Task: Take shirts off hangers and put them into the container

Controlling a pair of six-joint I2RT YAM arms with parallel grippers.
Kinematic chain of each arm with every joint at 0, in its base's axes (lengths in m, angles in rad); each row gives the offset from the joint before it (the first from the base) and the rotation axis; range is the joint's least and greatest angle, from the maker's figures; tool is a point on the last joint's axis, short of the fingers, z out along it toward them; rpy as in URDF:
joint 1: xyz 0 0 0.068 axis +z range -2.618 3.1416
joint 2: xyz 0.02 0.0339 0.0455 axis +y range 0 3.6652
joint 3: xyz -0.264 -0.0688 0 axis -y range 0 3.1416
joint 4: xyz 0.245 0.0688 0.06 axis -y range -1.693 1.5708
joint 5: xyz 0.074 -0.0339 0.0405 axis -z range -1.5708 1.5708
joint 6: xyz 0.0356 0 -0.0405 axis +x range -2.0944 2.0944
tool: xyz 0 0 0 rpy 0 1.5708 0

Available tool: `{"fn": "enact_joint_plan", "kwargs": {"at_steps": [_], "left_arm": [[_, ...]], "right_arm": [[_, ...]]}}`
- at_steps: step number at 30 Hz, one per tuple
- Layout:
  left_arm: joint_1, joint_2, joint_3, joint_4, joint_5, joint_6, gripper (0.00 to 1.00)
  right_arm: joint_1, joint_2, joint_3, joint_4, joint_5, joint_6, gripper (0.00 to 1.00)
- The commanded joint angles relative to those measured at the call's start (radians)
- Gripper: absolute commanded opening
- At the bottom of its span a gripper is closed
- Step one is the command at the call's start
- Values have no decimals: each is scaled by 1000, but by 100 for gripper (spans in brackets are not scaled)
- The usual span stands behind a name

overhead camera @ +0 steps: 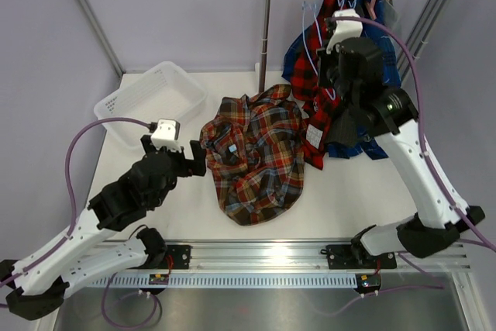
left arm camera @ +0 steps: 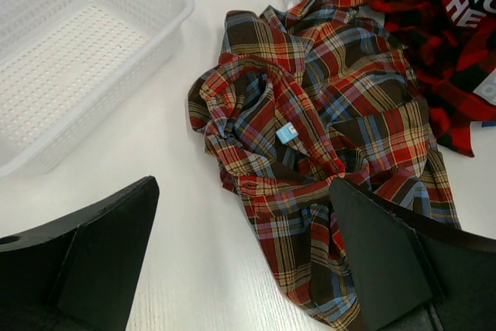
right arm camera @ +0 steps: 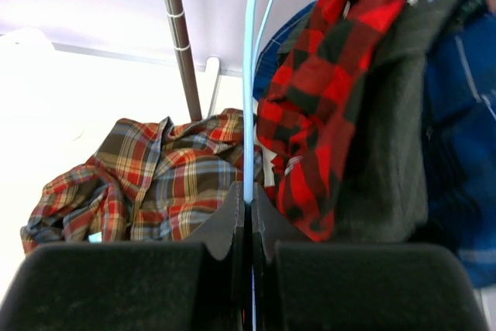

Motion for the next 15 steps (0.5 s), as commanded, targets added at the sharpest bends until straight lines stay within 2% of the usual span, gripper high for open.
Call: {"fn": "enact_joint_plan", "kwargs": {"at_steps": [1, 10, 15], "left_arm": [[0, 4, -28, 24, 48, -16, 99], [0, 28, -81, 24, 123, -8, 99], [0, 70, -92, 24, 176, 4, 99]], "right_arm": [[-59, 83, 114, 86, -105, -63, 0], [-157, 337, 310, 124, -201, -83, 0], [-167, 385, 269, 127, -216, -70, 0]]}}
